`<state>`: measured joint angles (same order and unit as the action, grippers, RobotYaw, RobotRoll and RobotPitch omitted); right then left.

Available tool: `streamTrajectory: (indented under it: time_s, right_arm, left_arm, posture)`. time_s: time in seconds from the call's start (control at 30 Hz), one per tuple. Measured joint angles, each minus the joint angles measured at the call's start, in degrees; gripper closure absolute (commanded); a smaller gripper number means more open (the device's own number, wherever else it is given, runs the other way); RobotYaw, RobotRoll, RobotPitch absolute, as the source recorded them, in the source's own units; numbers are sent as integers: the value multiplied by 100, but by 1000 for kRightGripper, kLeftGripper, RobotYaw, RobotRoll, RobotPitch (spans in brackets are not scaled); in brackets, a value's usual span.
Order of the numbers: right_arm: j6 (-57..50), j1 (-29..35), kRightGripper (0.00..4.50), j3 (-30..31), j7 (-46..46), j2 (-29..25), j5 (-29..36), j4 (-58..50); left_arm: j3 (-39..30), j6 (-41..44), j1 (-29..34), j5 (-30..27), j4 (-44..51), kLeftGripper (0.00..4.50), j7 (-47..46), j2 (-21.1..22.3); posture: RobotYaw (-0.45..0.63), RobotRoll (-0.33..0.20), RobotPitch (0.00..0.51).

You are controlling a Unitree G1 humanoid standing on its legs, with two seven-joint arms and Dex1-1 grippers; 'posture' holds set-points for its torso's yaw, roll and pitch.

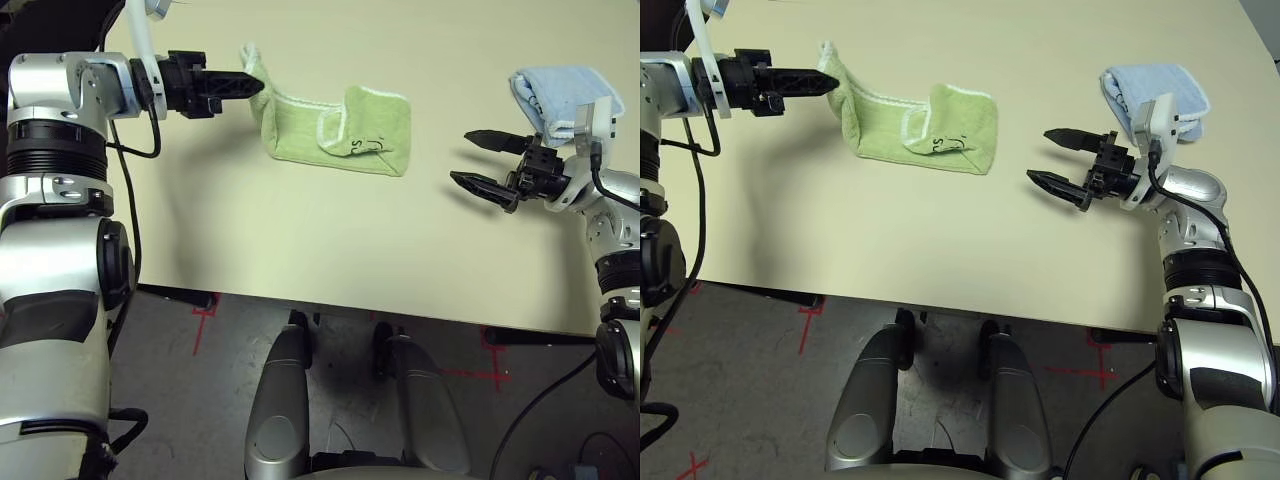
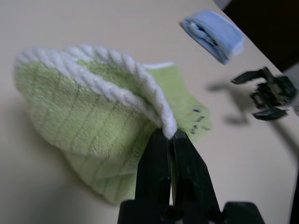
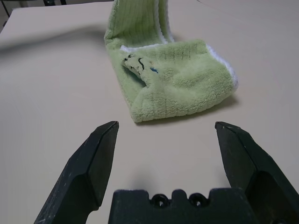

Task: Fold the towel and set it aside.

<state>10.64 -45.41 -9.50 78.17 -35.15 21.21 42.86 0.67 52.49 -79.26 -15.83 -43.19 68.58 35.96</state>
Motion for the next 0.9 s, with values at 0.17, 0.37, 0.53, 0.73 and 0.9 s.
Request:
streamTrajectory:
  time_s: [0.17, 0.37, 0.53, 0.73, 0.9]
  right_arm:
    - [0, 0, 0, 0, -22, -2, 0, -2]
    - [-1, 4, 0, 0, -52, -5, 1, -48]
    - [-1, 23, 0, -1, -123, -5, 1, -80]
    - [-55, 100, 0, -2, -218, -5, 8, -111]
    - [-93, 100, 0, -5, -253, -5, 13, -175]
  left_arm:
    - [-4, 59, -109, -79, 80, 4483, -26, -344]
    - [-61, 54, -320, -157, 80, 4483, -184, -973]
    - [-29, 29, -411, -214, 81, 4483, -168, -1109]
    - [322, 24, -430, -201, 144, 4483, 171, -1108]
    - [686, -66, -272, -146, 214, 4483, 394, -1103]
  posture:
    - [104, 0, 256]
    - [97, 0, 259]
    - [92, 0, 259]
    - [92, 0, 260]
    - [91, 0, 262]
